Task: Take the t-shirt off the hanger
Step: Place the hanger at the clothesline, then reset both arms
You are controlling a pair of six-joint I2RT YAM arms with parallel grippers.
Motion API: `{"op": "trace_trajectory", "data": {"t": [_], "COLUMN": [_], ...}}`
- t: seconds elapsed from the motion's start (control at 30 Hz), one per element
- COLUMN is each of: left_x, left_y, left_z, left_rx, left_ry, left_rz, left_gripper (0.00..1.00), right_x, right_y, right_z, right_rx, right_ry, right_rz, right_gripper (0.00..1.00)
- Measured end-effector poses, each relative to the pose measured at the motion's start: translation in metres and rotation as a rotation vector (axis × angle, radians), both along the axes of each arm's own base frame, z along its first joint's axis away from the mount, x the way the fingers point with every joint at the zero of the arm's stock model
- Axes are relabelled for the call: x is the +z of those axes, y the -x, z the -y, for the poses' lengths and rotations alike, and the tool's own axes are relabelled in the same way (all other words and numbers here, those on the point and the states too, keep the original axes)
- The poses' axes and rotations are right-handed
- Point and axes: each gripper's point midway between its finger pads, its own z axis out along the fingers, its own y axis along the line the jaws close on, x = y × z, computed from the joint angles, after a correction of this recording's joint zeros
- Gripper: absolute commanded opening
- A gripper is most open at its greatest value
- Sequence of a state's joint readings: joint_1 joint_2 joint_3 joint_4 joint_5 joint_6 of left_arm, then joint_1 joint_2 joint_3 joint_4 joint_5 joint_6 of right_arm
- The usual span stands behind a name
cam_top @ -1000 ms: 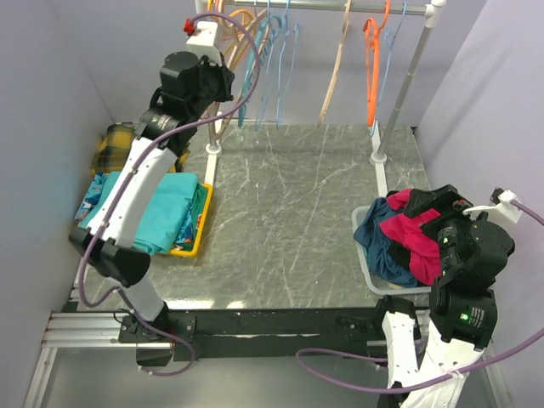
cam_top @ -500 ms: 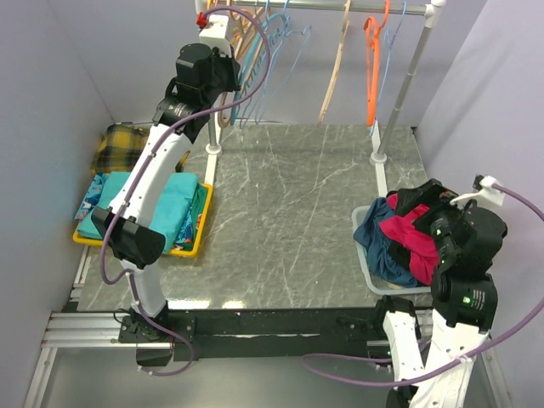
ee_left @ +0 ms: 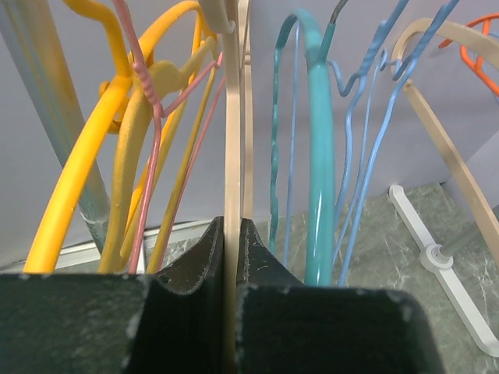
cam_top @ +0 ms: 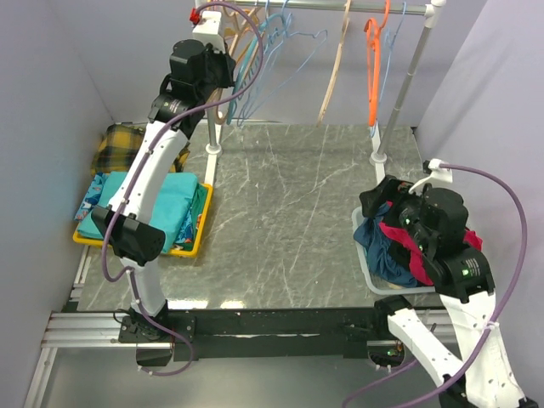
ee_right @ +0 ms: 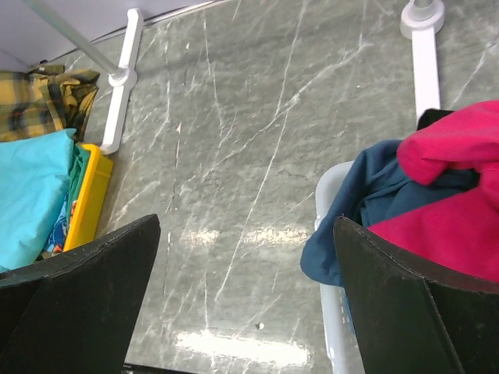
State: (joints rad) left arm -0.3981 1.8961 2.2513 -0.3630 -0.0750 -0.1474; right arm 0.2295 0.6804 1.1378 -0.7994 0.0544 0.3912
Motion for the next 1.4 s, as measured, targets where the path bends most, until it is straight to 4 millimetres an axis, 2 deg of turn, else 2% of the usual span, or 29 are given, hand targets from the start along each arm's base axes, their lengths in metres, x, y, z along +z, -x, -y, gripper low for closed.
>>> {"op": "trace_trajectory", "data": {"t": [0.3, 0.47, 0.57, 0.6, 0.67, 0.7, 0.83, 0.93, 1.0, 1.17, 1.3, 1.4], "left_x": [-0.021, -0.023, -0.023, -0.023, -0.025, -0.029, -0.036, -0.03, -0.023, 0.011, 0.048, 0.067], "left_y": [-0.012, -0.016, -0.017, -0.017, -0.017, -0.018, -0.019, -0.014, -0.006, 0.032, 0.083, 0.123], "left_z": [0.005, 0.003, 0.002, 0.002, 0.002, 0.003, 0.001, -0.002, -0.005, -0.017, -0.027, -0.037], "left_rx": [-0.014, -0.017, -0.02, -0.021, -0.021, -0.022, -0.024, -0.024, -0.024, -0.042, -0.079, -0.085], "left_ry": [-0.01, -0.006, -0.005, -0.006, -0.007, -0.006, -0.02, -0.025, -0.024, -0.005, 0.032, 0.082], "left_rz": [-0.038, -0.035, -0.035, -0.035, -0.04, -0.047, -0.061, -0.053, -0.046, -0.003, 0.056, 0.069], "left_gripper": [0.01, 0.02, 0.25, 0.41, 0.55, 0.67, 0.84, 0.94, 0.99, 1.0, 1.0, 1.0], "right_x": [0.0, -0.005, -0.004, -0.004, -0.004, -0.004, -0.008, -0.009, -0.009, -0.009, -0.009, -0.011], "right_y": [-0.004, -0.005, -0.005, -0.005, -0.005, -0.005, -0.005, -0.005, -0.005, -0.004, -0.003, -0.001], "right_z": [-0.017, -0.019, -0.02, -0.02, -0.021, -0.021, -0.023, -0.024, -0.024, -0.026, -0.029, -0.031], "right_rx": [0.026, 0.017, 0.019, 0.018, 0.018, 0.017, 0.015, 0.014, 0.012, 0.012, 0.022, 0.033], "right_ry": [-0.011, -0.014, -0.014, -0.013, -0.015, -0.016, -0.021, -0.024, -0.026, -0.036, -0.041, -0.037], "right_rz": [0.003, -0.005, -0.002, -0.001, -0.001, -0.002, -0.011, -0.015, -0.015, -0.018, -0.02, -0.026], "right_gripper": [1.0, 1.0, 1.0, 1.0, 1.0, 1.0, 1.0, 1.0, 1.0, 1.0, 1.0, 1.0]}}
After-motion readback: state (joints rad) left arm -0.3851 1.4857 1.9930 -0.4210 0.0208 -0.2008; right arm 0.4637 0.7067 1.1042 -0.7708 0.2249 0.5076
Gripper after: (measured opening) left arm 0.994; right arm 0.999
